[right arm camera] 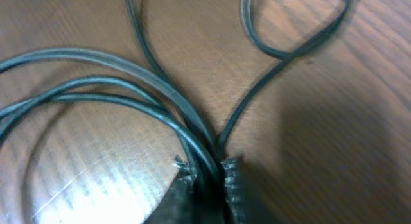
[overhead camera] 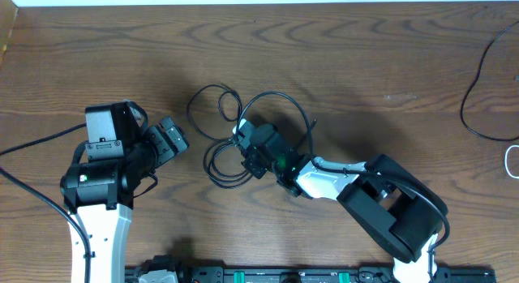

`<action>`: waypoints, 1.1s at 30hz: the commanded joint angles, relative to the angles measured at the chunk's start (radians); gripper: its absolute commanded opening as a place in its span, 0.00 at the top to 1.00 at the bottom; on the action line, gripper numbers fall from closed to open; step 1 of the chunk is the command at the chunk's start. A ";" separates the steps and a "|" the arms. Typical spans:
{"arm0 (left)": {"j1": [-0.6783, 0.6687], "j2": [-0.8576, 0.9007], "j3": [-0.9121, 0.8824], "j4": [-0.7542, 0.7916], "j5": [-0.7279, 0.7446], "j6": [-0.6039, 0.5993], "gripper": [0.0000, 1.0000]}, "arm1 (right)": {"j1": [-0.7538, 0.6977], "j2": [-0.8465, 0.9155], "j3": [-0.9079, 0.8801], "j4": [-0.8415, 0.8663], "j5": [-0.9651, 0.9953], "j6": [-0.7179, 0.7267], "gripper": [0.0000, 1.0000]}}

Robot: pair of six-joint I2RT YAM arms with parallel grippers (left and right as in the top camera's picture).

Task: Untangle cables
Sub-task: 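Reach the right gripper to the cable bundle and grasp it, then carry the grasped black cable bundle to the upper right with right gripper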

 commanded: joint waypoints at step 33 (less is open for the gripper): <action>0.004 -0.001 0.000 -0.006 -0.010 -0.004 0.01 | -0.864 0.186 0.178 0.195 -0.005 -0.003 0.99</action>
